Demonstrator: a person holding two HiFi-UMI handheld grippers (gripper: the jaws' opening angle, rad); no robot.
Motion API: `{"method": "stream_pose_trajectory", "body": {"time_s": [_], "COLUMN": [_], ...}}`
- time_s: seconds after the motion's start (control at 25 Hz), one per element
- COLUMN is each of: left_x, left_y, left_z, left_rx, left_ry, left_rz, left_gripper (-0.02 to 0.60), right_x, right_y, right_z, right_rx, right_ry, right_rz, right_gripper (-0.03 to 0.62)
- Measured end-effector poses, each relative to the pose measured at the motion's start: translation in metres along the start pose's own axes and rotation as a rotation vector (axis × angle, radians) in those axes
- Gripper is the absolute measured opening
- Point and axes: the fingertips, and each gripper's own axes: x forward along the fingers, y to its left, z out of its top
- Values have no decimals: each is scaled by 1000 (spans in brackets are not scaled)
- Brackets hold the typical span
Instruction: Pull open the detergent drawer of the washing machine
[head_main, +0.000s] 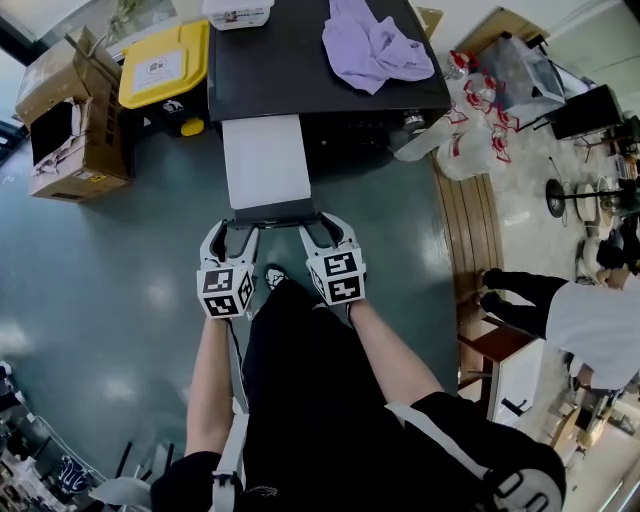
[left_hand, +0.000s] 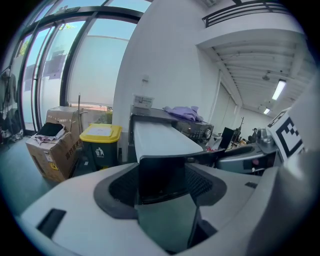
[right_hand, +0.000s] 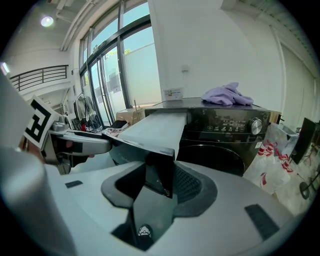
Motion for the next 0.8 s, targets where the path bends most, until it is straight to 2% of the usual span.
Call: {"method": "stream_pose_trajectory", "body": {"time_s": [0.8], "left_x": [-10], "left_y": [-6], "left_z": [-8], "left_rx": [-8], "left_ry": [-4], "left_rz": [6], "left_gripper": [273], "right_x": [-9], "right_y": [4], "right_z": [-8], "right_rx": [-6], "right_ry": [-3], "right_rz": [1], "right_gripper": [173]}}
